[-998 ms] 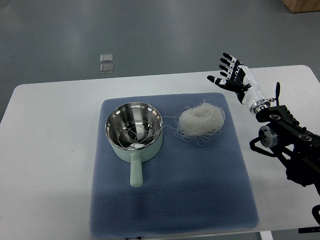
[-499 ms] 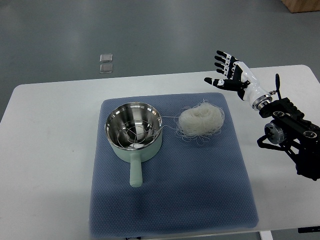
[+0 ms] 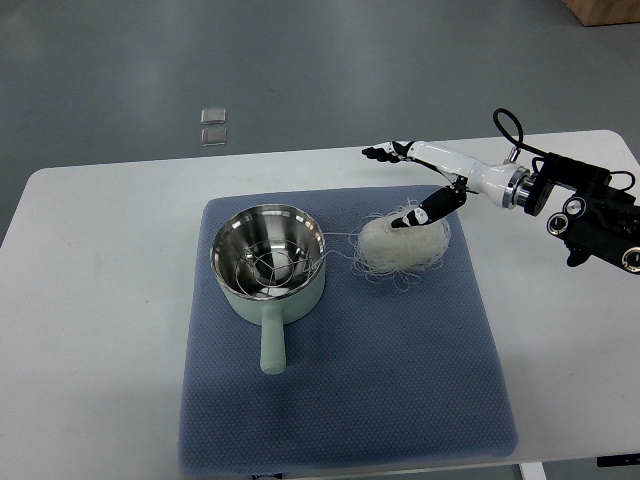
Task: Put vermicelli into pot with right hand
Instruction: 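Reach the right hand down onto the white vermicelli bundle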
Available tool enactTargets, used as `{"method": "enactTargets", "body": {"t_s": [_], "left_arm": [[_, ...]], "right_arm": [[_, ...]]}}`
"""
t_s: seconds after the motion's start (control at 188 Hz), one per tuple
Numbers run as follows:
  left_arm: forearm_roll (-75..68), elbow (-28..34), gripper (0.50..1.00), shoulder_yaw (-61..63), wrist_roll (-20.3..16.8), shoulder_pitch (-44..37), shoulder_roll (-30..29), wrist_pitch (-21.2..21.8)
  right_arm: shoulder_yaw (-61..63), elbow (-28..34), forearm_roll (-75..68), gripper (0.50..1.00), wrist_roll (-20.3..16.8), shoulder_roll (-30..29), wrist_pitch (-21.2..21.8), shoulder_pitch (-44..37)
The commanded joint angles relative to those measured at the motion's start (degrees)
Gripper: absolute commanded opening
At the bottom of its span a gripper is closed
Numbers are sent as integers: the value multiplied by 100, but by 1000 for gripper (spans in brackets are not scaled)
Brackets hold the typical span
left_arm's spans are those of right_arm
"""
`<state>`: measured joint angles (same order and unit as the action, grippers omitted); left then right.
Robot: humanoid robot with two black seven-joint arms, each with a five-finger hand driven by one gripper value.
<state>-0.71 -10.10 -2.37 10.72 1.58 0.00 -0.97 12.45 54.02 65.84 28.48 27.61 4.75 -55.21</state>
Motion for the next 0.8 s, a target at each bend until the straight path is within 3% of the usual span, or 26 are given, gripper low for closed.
{"method": "enactTargets", "body": {"t_s": [0.0, 0.366, 0.797], "left_arm": [[0, 0, 1000, 0, 0, 0, 0, 0], [0, 0, 1000, 0, 0, 0, 0, 0], [0, 0, 1000, 0, 0, 0, 0, 0]], "right_arm": [[-647, 65, 456, 930, 26, 60, -9, -421], [-1930, 21, 1080, 930, -132, -80, -79, -1247], [-2476, -471, 1485, 930, -458, -643, -360, -1264]]}}
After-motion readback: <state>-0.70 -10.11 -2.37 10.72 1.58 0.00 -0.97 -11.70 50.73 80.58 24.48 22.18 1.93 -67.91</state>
